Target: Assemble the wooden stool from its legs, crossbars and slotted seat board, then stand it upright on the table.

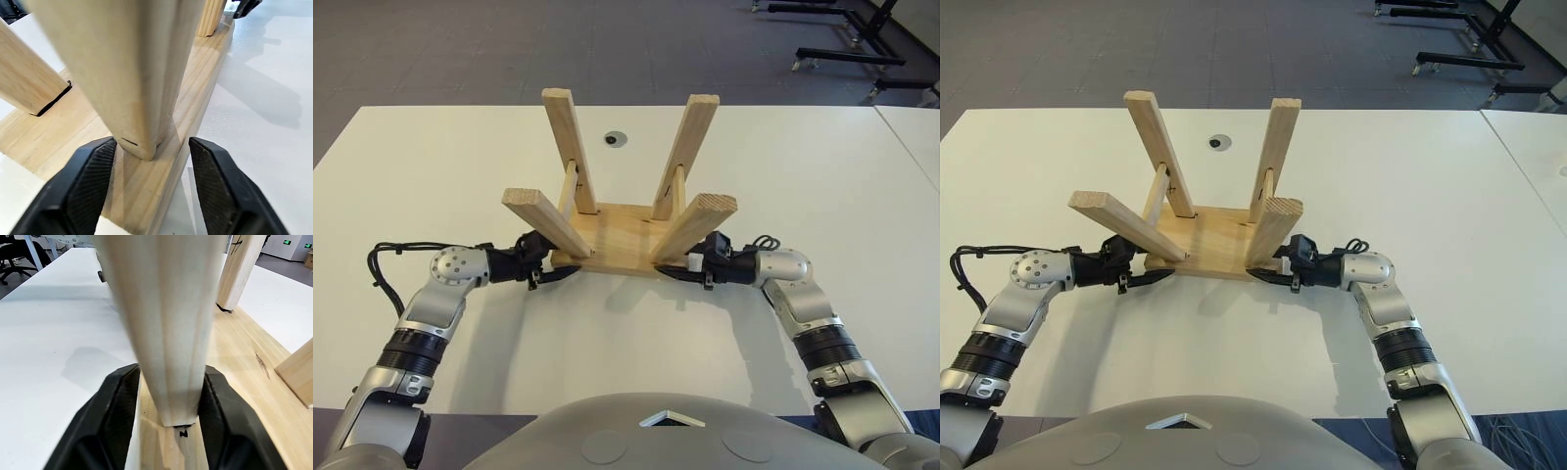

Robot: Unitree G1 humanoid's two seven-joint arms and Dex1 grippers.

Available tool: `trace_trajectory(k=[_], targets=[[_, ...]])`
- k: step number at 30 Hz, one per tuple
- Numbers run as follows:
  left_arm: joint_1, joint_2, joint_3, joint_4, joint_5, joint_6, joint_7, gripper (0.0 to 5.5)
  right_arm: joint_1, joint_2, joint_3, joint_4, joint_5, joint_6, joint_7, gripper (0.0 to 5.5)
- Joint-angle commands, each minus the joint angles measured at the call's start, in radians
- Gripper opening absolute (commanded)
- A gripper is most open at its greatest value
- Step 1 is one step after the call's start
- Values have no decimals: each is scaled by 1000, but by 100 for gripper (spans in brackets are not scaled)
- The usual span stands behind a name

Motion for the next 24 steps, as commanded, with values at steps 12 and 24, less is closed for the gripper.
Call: trace_trajectory(k=[12,24], targets=[[49,23,39,-225,-148,169,-105,141,9,-5,7,-14,-6,-8,42,112],[71,22,35,-178,-131,140,-123,127,18,-15,5,-55,13,29,49,112]])
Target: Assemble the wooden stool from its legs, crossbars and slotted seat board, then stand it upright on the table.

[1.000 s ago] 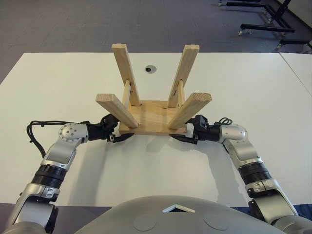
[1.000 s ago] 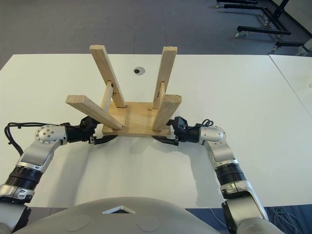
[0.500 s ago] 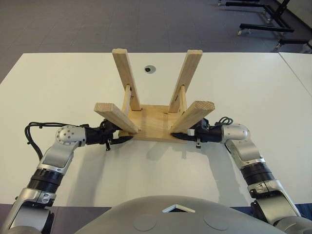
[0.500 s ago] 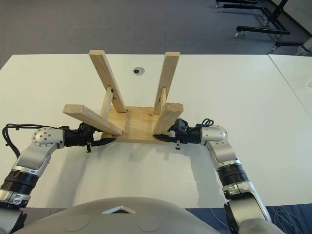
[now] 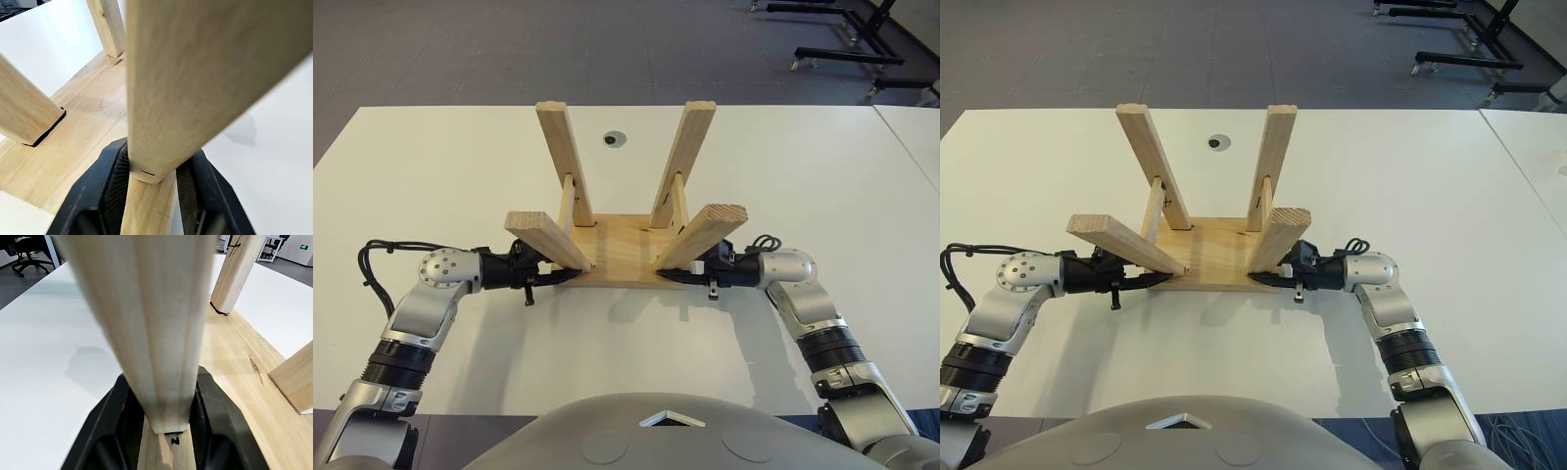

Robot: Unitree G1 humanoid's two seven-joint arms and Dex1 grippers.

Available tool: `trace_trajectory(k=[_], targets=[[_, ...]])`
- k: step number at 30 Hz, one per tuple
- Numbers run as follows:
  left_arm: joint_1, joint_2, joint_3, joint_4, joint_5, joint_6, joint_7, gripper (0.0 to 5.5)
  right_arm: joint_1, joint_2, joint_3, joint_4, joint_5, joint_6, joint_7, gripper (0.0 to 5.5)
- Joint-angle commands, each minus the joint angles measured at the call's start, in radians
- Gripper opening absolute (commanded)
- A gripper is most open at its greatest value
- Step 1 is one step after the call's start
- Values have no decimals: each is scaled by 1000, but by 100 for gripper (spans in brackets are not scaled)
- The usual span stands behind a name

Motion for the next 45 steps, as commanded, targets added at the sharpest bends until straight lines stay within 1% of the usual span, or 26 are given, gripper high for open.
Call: trace_trajectory(k=[1,2,3,6,8,10,13,15,18,20,22,23,24,27,29,32,35,36,38,40,42,43,45], targets=[[19,-19,5,-18,-55,5,-43,127,26,-10,-5,-109,66,138,-13,112],[29,-19,20,-39,-86,22,-49,126,48,-32,-12,-192,122,232,-9,111],[50,-4,36,-80,-135,81,-58,126,67,-68,-18,-285,189,349,-4,111],[115,68,77,-212,-279,241,-112,123,98,-170,-57,-494,370,625,1,110],[176,130,102,-308,-358,326,-145,119,118,-231,-102,-603,524,808,-10,105],[235,180,119,-393,-431,405,-164,119,140,-278,-131,-662,635,965,-38,105],[307,232,165,-499,-572,531,-150,119,134,-292,-193,-685,814,1186,-179,105],[320,239,202,-523,-657,604,-113,119,125,-290,-234,-656,942,1317,-297,105],[277,208,227,-459,-668,637,-53,119,100,-236,-268,-596,1035,1400,-490,105],[220,179,227,-360,-644,660,8,119,84,-192,-284,-550,1115,1419,-605,105],[175,163,220,-252,-595,667,48,119,72,-150,-292,-526,1143,1414,-695,105],[159,154,222,-217,-589,670,58,154,61,-127,-299,-513,1152,1403,-742,105],[150,147,224,-201,-589,670,59,173,49,-107,-303,-499,1159,1395,-781,145],[106,123,238,-184,-621,695,81,222,22,-64,-321,-472,1189,1374,-864,198],[66,101,281,-151,-682,727,95,258,5,-37,-336,-448,1224,1360,-913,239],[25,84,348,-83,-731,751,100,261,-25,-15,-360,-421,1247,1335,-952,293],[-7,79,409,14,-709,726,103,261,-42,-7,-395,-407,1271,1308,-964,351],[-13,77,426,38,-700,716,104,261,-46,-6,-409,-399,1269,1293,-961,356],[-13,72,465,67,-674,673,106,261,-62,-13,-447,-374,1223,1242,-932,356],[3,77,513,75,-656,633,99,261,-75,-48,-478,-342,1158,1194,-858,356],[77,120,505,59,-553,539,53,261,-41,-135,-433,-343,954,1067,-673,356],[131,149,475,39,-448,444,42,261,-10,-186,-389,-345,819,961,-563,356],[221,211,375,33,-172,200,70,261,53,-284,-298,-320,557,712,-370,356]])
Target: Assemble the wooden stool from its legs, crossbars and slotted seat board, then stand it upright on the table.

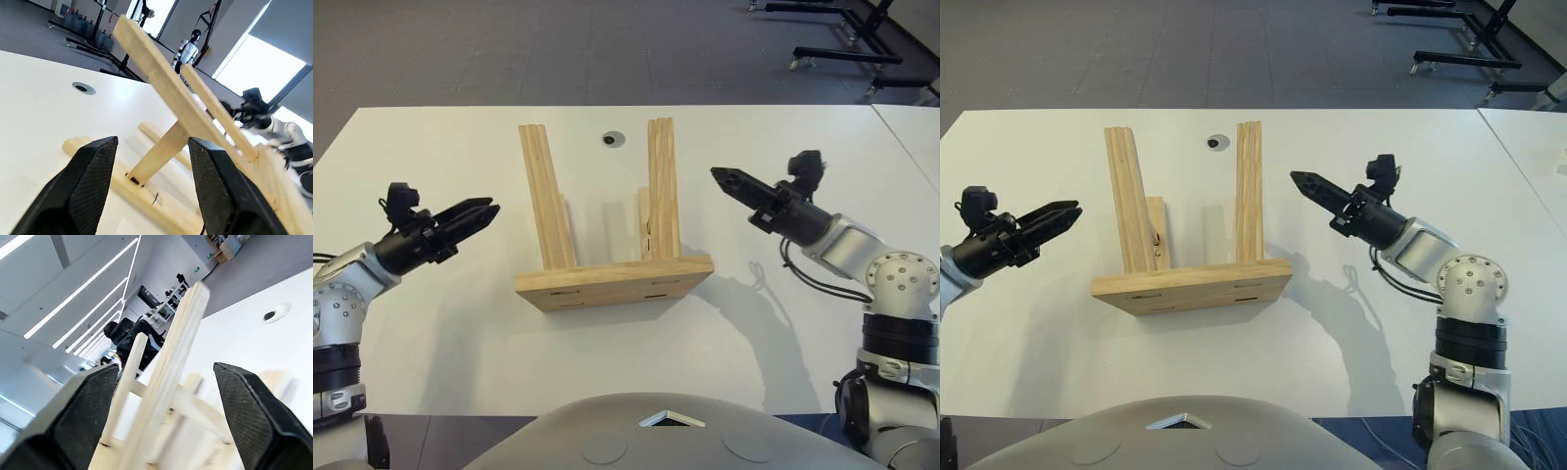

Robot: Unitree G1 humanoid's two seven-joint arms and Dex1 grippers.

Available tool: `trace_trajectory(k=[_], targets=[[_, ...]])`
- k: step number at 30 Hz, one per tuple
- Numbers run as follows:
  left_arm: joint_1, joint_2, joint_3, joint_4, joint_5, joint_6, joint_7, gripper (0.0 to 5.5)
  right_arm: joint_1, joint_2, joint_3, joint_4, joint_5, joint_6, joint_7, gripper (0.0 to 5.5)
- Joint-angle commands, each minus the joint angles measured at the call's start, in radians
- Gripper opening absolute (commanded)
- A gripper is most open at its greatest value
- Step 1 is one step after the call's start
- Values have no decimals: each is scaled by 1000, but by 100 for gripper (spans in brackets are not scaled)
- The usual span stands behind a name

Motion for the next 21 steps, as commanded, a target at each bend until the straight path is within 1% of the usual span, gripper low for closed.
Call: trace_trajectory(k=[1,2,3,6,10,17,21], targets=[[189,150,-194,-8,545,-493,32,261,125,-192,180,47,-508,-457,369,356],[223,178,-242,9,651,-610,25,261,143,-214,216,70,-590,-541,422,356],[243,183,-267,9,704,-679,16,261,164,-232,248,80,-656,-615,477,356],[252,168,-296,-44,739,-749,-10,261,199,-262,312,113,-791,-780,595,356],[275,155,-336,-148,711,-826,-55,261,206,-290,395,178,-931,-923,715,356],[202,86,-430,-95,761,-847,-30,261,111,-137,472,246,-987,-967,715,356],[166,58,-473,-88,766,-839,-31,261,100,-74,489,238,-973,-931,709,356]])
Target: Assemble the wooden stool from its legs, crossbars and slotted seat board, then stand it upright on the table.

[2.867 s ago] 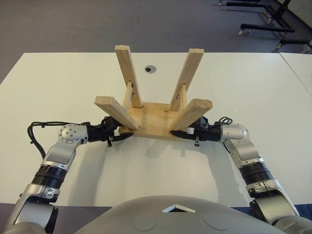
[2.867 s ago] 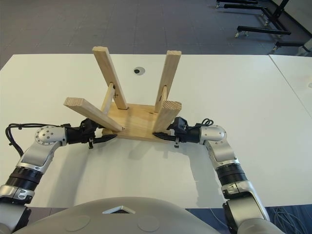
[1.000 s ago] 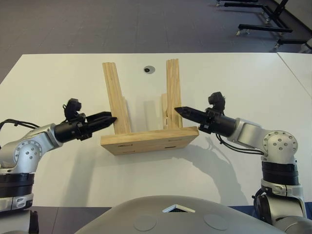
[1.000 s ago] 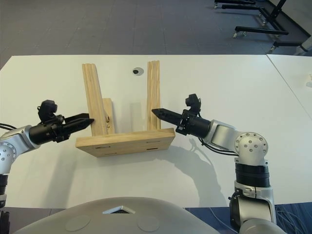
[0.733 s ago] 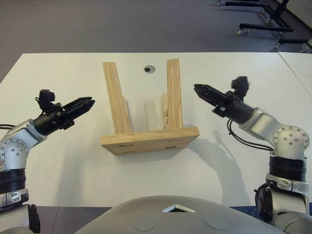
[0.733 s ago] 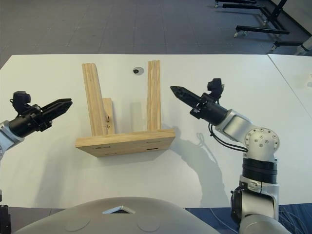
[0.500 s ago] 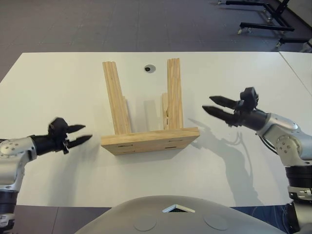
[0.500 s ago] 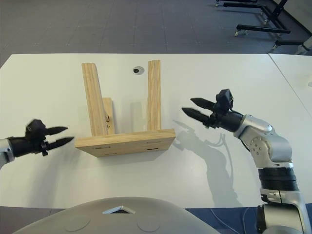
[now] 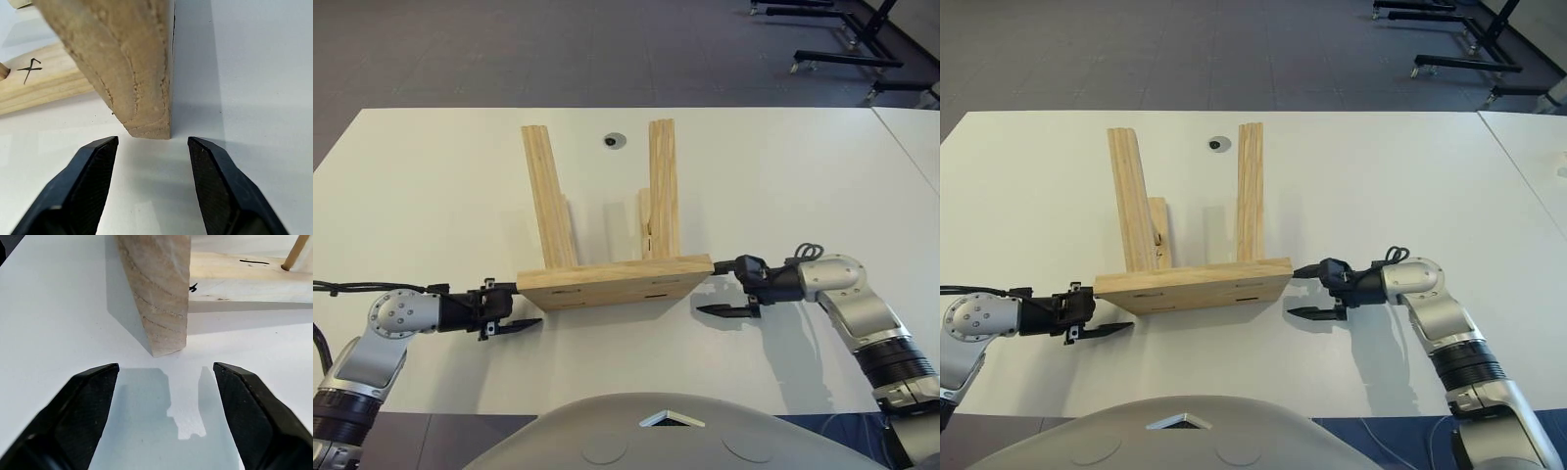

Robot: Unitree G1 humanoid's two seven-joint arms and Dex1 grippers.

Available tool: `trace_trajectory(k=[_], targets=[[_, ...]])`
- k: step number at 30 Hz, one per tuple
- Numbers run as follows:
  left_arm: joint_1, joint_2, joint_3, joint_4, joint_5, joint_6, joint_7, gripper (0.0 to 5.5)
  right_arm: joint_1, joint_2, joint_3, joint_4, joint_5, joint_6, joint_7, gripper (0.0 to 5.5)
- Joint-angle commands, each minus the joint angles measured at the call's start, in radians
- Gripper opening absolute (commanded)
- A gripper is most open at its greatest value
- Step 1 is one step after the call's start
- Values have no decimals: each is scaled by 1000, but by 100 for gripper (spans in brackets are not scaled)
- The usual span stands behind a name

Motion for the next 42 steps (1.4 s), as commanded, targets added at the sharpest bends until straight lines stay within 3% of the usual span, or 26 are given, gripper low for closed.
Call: trace_trajectory(k=[1,9,15,16,20,27,31,35,37,39,42], targets=[[-24,-16,-42,18,23,1,0,261,-25,38,16,-5,0,21,0,356],[-61,-76,-62,5,-60,60,-6,261,-43,110,6,15,18,28,-12,356],[-45,-61,-40,-31,-156,142,-56,162,6,67,-17,-108,119,122,67,247],[-23,-45,-21,-77,-245,212,-94,140,12,48,-34,-155,151,171,68,217],[43,5,55,-191,-453,374,-192,140,21,-20,-120,-344,300,463,-24,190],[28,83,168,-334,-690,648,-238,140,18,-108,-189,-578,562,854,-93,177],[49,104,257,-462,-844,769,-226,140,-9,-165,-281,-663,841,1108,-180,170],[89,136,382,-574,-1046,915,-166,140,-96,-238,-345,-647,1196,1290,-393,166],[98,166,459,-604,-1138,975,-149,140,-169,-320,-326,-580,1402,1318,-496,166],[82,163,516,-595,-1252,1014,-106,140,-271,-425,-203,-464,1626,1356,-574,160],[68,132,553,-590,-1420,1030,-7,140,-432,-410,-53,-274,1715,1433,-581,154]])
